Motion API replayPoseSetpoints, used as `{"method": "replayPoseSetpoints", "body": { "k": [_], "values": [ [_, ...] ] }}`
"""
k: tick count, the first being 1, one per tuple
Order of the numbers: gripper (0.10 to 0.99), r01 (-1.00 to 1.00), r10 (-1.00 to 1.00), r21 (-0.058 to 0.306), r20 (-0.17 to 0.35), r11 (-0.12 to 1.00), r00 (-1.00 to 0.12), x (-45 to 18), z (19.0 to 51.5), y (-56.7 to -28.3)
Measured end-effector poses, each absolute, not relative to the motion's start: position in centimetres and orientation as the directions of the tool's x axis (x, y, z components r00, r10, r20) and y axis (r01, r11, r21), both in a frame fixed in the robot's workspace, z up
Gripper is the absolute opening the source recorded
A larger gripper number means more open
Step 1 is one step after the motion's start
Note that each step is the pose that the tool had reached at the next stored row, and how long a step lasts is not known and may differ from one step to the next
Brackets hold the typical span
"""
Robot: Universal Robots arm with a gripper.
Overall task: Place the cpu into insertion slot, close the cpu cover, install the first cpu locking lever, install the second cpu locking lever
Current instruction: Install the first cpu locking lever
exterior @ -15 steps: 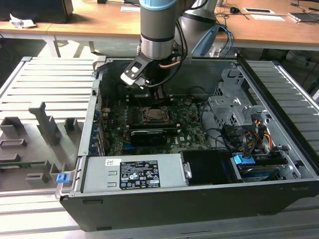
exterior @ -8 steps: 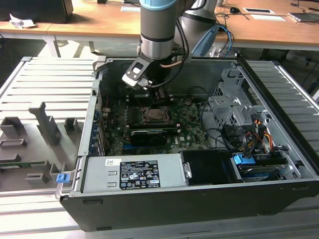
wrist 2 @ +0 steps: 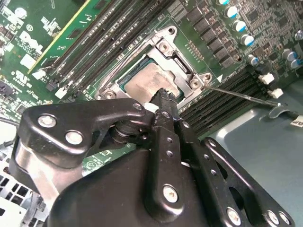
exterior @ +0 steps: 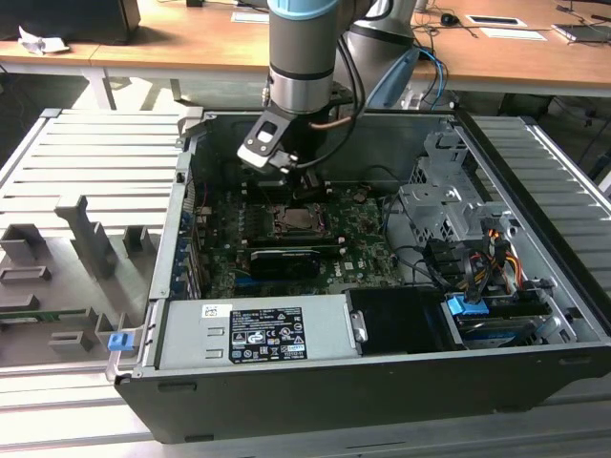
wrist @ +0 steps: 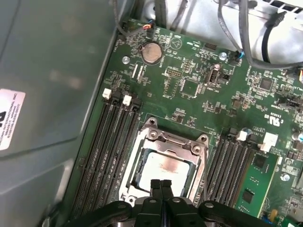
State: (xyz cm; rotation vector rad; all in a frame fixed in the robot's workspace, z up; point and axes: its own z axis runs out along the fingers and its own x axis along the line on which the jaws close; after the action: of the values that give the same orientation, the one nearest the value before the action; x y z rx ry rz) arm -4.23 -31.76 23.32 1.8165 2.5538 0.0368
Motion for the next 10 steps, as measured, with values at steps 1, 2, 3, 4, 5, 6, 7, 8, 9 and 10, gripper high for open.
{"method": "replayPoseSetpoints", "body": {
  "k": [1,2,3,4,5,6,7,8,9,10],
  "values": [
    [0.106,0.942,0.942,0.023,0.006,0.336,-0.336,-4.2,23.3,-31.8],
    [0.106,0.937,0.937,0.023,0.006,0.348,-0.348,-4.2,23.3,-31.8],
    [0.106,0.932,0.933,0.023,0.005,0.361,-0.361,-4.2,23.3,-31.8],
    [0.106,0.924,0.924,0.023,0.005,0.382,-0.383,-4.2,23.3,-31.8],
    [0.106,0.914,0.914,0.023,0.005,0.406,-0.406,-4.2,23.3,-31.8],
    [0.106,0.909,0.909,0.023,0.005,0.416,-0.416,-4.2,23.4,-31.8],
    [0.106,0.907,0.907,0.023,0.005,0.421,-0.421,-4.2,23.5,-31.8],
    [0.106,0.905,0.906,0.022,0.005,0.424,-0.424,-4.2,23.8,-31.8],
    [0.106,0.905,0.905,0.022,0.005,0.425,-0.425,-4.2,24.2,-31.8],
    [0.106,0.905,0.905,0.022,0.006,0.425,-0.426,-4.2,24.6,-31.8]
  ]
}}
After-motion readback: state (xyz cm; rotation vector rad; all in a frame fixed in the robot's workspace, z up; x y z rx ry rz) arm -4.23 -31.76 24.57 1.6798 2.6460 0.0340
